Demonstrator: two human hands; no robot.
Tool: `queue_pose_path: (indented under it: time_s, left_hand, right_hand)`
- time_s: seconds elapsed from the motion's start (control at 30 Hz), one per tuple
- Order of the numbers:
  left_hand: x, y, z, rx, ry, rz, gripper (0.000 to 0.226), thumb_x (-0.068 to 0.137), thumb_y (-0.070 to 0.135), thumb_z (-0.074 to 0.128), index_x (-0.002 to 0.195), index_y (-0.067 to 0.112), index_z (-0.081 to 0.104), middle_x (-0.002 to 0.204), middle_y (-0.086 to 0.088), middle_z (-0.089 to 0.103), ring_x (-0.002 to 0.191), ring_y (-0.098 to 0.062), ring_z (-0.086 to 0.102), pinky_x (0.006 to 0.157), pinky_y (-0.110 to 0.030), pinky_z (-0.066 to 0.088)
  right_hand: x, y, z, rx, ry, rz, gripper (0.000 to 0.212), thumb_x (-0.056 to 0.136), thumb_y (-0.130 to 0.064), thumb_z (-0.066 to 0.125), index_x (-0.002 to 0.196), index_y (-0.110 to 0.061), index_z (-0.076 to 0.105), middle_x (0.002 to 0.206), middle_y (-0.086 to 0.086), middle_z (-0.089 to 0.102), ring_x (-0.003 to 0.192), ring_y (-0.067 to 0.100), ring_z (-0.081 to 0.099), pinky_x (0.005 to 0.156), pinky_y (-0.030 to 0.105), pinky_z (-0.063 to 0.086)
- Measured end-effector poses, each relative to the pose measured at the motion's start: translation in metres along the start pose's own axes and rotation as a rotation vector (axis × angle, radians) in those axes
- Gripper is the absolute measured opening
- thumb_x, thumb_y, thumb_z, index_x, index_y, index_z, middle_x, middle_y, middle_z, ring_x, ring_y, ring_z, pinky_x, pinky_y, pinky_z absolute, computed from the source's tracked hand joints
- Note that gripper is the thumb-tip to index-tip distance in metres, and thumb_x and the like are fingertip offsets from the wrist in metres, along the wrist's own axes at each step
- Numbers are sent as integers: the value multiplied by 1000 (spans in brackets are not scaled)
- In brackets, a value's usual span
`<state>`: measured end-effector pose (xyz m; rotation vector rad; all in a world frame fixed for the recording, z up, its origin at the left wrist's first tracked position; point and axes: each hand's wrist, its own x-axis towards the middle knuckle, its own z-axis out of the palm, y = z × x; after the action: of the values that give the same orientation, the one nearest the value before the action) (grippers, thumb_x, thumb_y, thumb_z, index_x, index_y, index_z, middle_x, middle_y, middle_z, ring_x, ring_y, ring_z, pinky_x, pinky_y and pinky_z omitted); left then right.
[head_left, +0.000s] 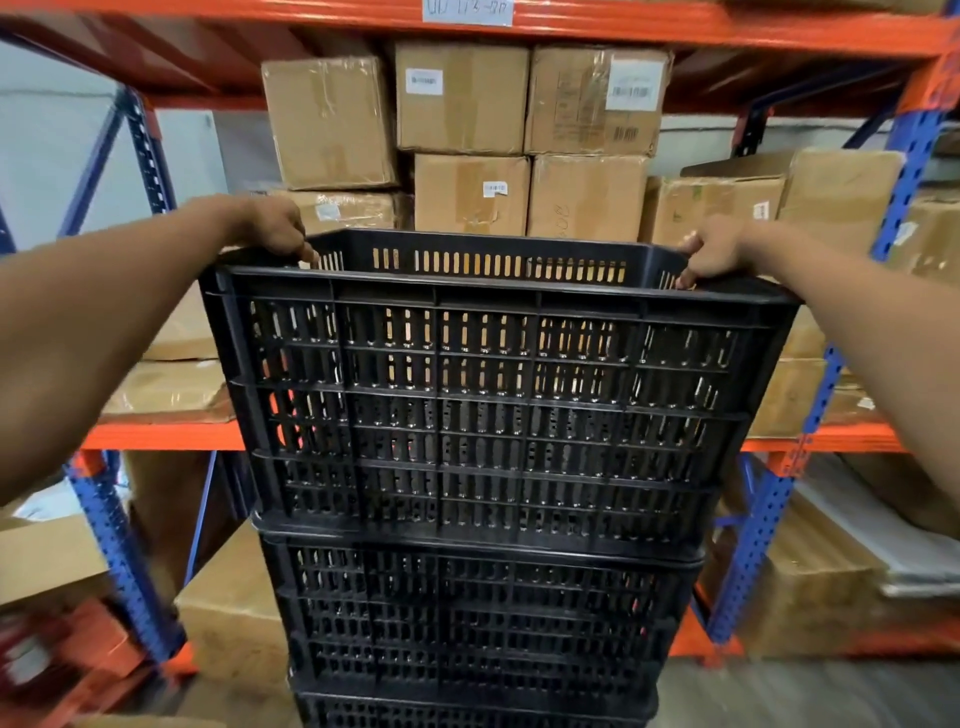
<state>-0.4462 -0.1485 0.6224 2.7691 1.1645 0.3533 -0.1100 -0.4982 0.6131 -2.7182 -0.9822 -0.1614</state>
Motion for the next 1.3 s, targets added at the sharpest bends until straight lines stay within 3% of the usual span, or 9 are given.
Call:
queue_pose_path:
  time_s: [0.3, 0.47, 0.6, 0.67, 0.73, 0.83, 0.93, 1.1, 1.3]
  left_hand:
    - [1, 0, 6, 78, 76, -4, 42, 90, 30, 63, 114, -5, 66, 122, -23, 63, 112, -37, 56, 103, -41, 42]
    - [-7, 3, 4, 48, 141, 49, 68, 90, 30, 63, 148, 8, 33, 142, -20, 50, 131, -35, 46, 111, -40, 33]
    - [-16, 11, -3, 106, 20, 85, 50, 94, 27, 56, 140, 8, 47, 136, -17, 55, 124, -33, 50, 109, -42, 36]
    - [-29, 13, -7, 94, -110, 50, 50, 94, 15, 55, 142, 9, 43, 135, -17, 52, 123, -34, 49, 108, -44, 38]
    - [-39, 14, -8, 78, -163, 37, 54, 92, 5, 53, 144, 12, 40, 133, -18, 51, 121, -35, 51, 106, -47, 41]
    - [-51, 18, -8, 100, -110, 46, 54, 93, 3, 50, 145, 11, 40, 137, -18, 49, 123, -35, 50, 104, -40, 41]
    - [-55, 16, -8, 69, -80, 59, 53, 93, -1, 49, 145, 6, 40, 140, -17, 49, 126, -33, 48, 102, -34, 38]
    - [-53, 13, -4, 82, 20, 79, 49, 93, 1, 50, 142, 3, 45, 139, -18, 50, 128, -32, 47, 104, -31, 36]
    - [-45, 14, 4, 152, 71, 88, 47, 96, 15, 53, 142, 6, 46, 142, -19, 47, 131, -31, 43, 107, -34, 33]
  right_hand:
    - [2, -1, 2, -75, 26, 19, 62, 78, -24, 77, 136, -13, 57, 129, 20, 57, 114, 39, 56, 102, 46, 45]
    - [-1, -4, 3, -210, 83, -4, 62, 75, -29, 80, 132, -13, 60, 124, 19, 62, 111, 37, 58, 97, 41, 48]
    - [-4, -11, -4, -314, 158, -74, 57, 76, -38, 79, 124, -11, 63, 108, 14, 67, 100, 34, 61, 90, 40, 52]
    - [-8, -14, -10, -246, 28, -10, 46, 79, -35, 76, 115, -9, 66, 99, 11, 65, 96, 31, 60, 88, 42, 53]
    - [-12, -16, -16, -144, -134, 70, 42, 83, -29, 74, 116, -8, 60, 105, 12, 62, 104, 32, 58, 89, 43, 52]
    - [-19, -17, -16, -191, -197, 61, 33, 88, -17, 67, 118, -8, 57, 111, 16, 59, 109, 35, 57, 94, 45, 50]
    - [-24, -14, -8, -233, -121, 0, 27, 89, -8, 62, 115, -3, 60, 116, 20, 61, 110, 34, 57, 99, 41, 46]
    - [-28, -12, 0, -290, -20, -77, 28, 88, -9, 58, 115, -4, 62, 121, 19, 61, 113, 31, 56, 96, 34, 44]
    - [-26, -9, 4, -239, 21, -83, 28, 87, -15, 59, 114, -8, 62, 121, 18, 62, 111, 31, 58, 100, 38, 45]
